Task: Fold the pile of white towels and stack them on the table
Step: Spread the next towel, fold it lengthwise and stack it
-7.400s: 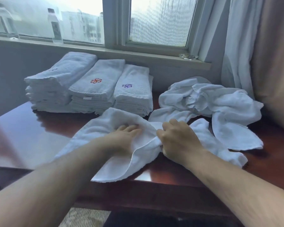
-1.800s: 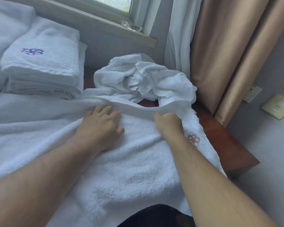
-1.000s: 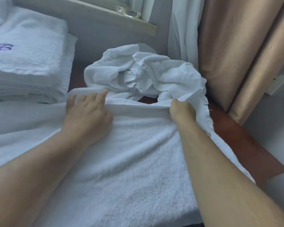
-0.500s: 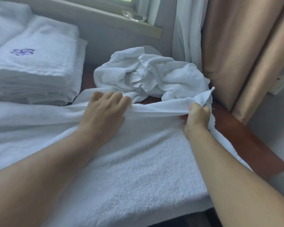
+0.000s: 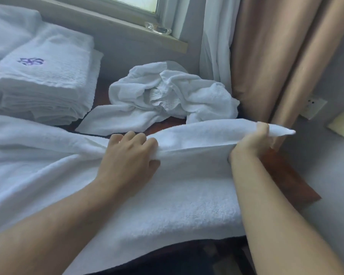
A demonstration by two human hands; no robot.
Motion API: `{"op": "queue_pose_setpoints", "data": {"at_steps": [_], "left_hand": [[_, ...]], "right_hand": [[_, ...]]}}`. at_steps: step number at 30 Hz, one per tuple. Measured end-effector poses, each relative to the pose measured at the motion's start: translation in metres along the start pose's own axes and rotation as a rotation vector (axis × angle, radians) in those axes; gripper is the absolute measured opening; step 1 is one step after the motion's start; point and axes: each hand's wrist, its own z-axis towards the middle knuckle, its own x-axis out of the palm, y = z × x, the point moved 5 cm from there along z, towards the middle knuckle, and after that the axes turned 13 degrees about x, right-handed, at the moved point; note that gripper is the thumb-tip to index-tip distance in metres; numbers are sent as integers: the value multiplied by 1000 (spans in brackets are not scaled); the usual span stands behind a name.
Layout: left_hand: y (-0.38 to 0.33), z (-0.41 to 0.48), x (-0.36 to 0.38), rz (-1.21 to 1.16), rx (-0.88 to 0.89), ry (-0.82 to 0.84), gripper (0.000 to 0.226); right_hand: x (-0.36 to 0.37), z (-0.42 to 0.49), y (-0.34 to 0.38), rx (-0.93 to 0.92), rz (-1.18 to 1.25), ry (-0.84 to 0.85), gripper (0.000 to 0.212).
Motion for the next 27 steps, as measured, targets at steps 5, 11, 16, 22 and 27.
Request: {"op": "queue_pose_setpoints", "data": {"at_steps": [5, 11, 16, 22, 27], "left_hand": [[-5, 2, -2, -31, 72, -8, 23], [-31, -3, -20, -110, 412, -99, 19], [-37, -7, -18, -147, 515, -13, 28], [-32, -4, -17, -184, 430, 58, 35], [-32, -3, -18, -171, 450, 42, 32]], "right_hand": [[-42, -1, -24, 322, -49, 15, 12], [-66, 6, -12, 14, -249, -165, 42], [-69, 0, -1, -88, -342, -217, 41], [-79, 17, -4, -63, -753, -95, 35], [-96, 7, 1, -188, -588, -201, 60]]}}
